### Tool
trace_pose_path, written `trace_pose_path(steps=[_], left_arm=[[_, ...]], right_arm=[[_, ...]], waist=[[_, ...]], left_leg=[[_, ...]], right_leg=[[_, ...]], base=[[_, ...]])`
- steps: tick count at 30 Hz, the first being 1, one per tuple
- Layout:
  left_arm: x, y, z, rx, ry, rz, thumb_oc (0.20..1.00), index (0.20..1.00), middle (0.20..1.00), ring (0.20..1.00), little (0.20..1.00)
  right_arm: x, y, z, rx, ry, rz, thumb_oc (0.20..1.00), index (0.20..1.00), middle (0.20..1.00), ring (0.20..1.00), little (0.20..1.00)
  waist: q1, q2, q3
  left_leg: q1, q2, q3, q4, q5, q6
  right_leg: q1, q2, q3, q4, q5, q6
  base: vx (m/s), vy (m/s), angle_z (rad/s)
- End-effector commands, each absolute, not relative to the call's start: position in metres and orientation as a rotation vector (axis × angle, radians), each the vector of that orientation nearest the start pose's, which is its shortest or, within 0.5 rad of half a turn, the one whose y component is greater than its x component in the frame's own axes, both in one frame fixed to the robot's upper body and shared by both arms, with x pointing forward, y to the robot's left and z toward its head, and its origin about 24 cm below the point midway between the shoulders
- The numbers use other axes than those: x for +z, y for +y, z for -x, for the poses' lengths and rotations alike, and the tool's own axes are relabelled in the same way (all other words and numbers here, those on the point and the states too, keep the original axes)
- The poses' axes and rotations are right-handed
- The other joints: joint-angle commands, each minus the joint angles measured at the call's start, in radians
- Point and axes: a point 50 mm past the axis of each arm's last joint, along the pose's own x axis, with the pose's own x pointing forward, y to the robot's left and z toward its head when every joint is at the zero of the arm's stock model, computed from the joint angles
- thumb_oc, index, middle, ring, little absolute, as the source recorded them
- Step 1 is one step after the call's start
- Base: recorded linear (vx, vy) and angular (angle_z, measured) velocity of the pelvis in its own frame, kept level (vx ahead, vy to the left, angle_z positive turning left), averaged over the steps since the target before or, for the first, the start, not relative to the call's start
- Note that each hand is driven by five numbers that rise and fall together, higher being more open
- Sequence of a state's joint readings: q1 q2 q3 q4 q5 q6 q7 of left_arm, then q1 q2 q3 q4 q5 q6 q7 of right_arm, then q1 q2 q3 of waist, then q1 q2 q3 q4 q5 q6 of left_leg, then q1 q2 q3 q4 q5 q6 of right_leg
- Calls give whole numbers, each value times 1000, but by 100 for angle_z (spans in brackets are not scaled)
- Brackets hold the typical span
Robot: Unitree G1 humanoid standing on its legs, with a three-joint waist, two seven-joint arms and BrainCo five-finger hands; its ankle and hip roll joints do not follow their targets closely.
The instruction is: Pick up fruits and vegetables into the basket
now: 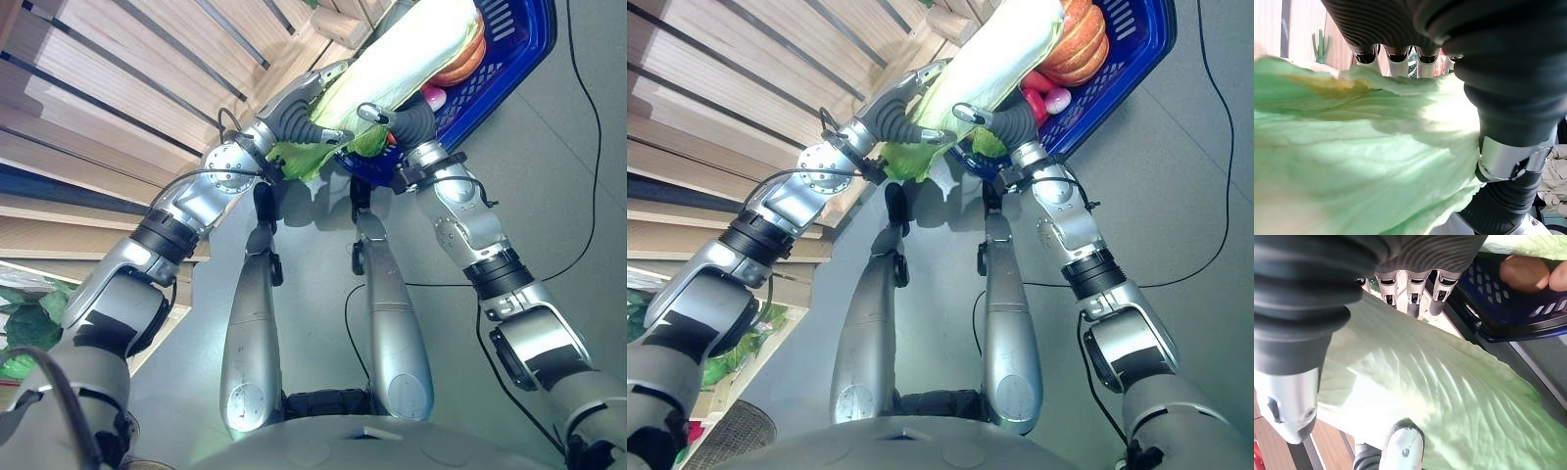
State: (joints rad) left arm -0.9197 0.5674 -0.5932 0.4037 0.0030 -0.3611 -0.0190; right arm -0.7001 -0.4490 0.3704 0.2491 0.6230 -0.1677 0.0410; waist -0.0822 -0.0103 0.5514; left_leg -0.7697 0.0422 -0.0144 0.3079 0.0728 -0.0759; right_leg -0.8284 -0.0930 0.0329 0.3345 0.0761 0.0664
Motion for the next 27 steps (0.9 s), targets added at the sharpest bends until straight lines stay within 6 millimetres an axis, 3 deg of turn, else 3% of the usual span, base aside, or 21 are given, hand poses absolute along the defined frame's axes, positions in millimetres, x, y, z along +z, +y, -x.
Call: trace_pose_path(steps=[1, 14, 16, 17, 18, 27], left_arm=[[223, 77, -333, -644, -815, -823, 200, 200, 200, 200, 200], [214, 82, -335, -617, -773, -839, 203, 203, 203, 203, 203], [214, 82, -336, -608, -771, -838, 325, 325, 325, 325, 325], [215, 83, -337, -594, -772, -837, 536, 536, 536, 536, 536], [215, 84, -337, -584, -771, -834, 1000, 1000, 1000, 1000, 1000], [205, 95, -345, -422, -708, -837, 1000, 1000, 1000, 1000, 1000]], right_arm=[[217, -102, -324, 589, -595, -151, 200, 200, 200, 200, 200], [224, -107, -321, 571, -654, -211, 200, 200, 200, 200, 200], [225, -107, -321, 571, -657, -212, 200, 200, 200, 200, 200], [226, -108, -321, 568, -659, -212, 200, 200, 200, 200, 200], [226, -108, -321, 568, -660, -212, 200, 200, 200, 200, 200], [225, -109, -320, 550, -672, -218, 200, 200, 200, 200, 200]], waist=[[14, -5, -31], [13, -8, -31], [13, -8, -31], [13, -6, -31], [14, -5, -31], [18, -4, -31]], left_leg=[[26, -23, 22, -7, -39, 33], [26, -17, 28, 6, -43, 32], [27, -18, 28, 5, -42, 32], [25, -19, 27, 6, -42, 32], [24, -20, 26, 5, -41, 32], [20, -23, 19, 0, -38, 34]], right_leg=[[69, 25, -59, 28, -46, 12], [70, 28, -55, 35, -46, 12], [71, 27, -55, 33, -45, 12], [69, 25, -56, 32, -44, 13], [68, 25, -56, 31, -44, 13], [63, 24, -58, 30, -43, 12]], base=[[0, 0, 0], [0, 0, 0], [0, 0, 0], [0, 0, 0], [0, 0, 0], [0, 0, 0]])
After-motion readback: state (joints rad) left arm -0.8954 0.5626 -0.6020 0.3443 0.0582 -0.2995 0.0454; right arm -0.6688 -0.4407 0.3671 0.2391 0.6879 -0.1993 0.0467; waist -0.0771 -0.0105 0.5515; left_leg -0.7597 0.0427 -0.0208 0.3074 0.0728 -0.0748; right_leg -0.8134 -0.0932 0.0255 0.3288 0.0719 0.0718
